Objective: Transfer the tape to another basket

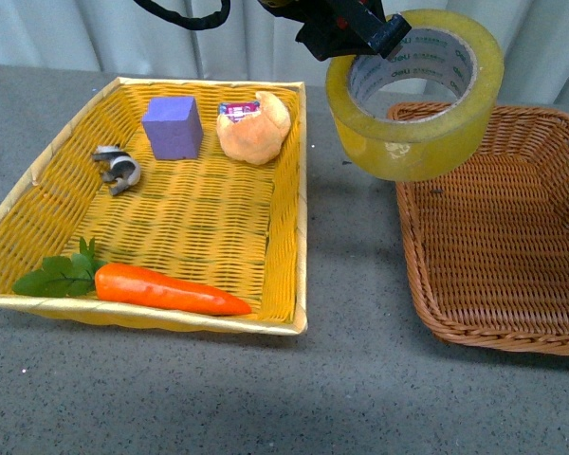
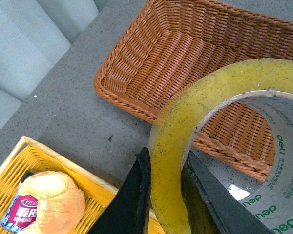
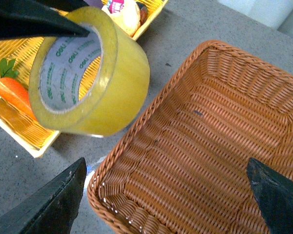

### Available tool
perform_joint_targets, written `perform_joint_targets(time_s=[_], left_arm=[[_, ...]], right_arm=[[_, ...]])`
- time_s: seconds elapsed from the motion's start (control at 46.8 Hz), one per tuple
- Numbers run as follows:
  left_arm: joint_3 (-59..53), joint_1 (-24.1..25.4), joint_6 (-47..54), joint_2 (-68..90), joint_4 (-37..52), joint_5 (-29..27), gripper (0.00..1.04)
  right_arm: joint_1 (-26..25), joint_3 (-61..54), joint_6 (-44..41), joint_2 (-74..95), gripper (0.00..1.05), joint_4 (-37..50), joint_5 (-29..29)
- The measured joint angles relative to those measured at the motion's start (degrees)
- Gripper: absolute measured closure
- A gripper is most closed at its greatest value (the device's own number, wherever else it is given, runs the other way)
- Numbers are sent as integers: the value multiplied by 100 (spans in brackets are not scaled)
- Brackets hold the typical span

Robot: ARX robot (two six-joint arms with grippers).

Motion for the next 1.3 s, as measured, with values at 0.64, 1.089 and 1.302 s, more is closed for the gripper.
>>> perform_joint_targets(time_s=[0.64, 1.089, 1.302], left_arm=[[0, 13, 0, 0, 0, -9, 90], [0, -4, -20, 0, 0, 0, 90], [210, -188, -168, -39, -404, -953, 90]], right_arm=[[1370, 1390, 1091, 1910, 9, 153, 1228], [1364, 1427, 1956, 1965, 63, 61, 1283], [1401, 1440, 2015, 2048, 84, 59, 1467]])
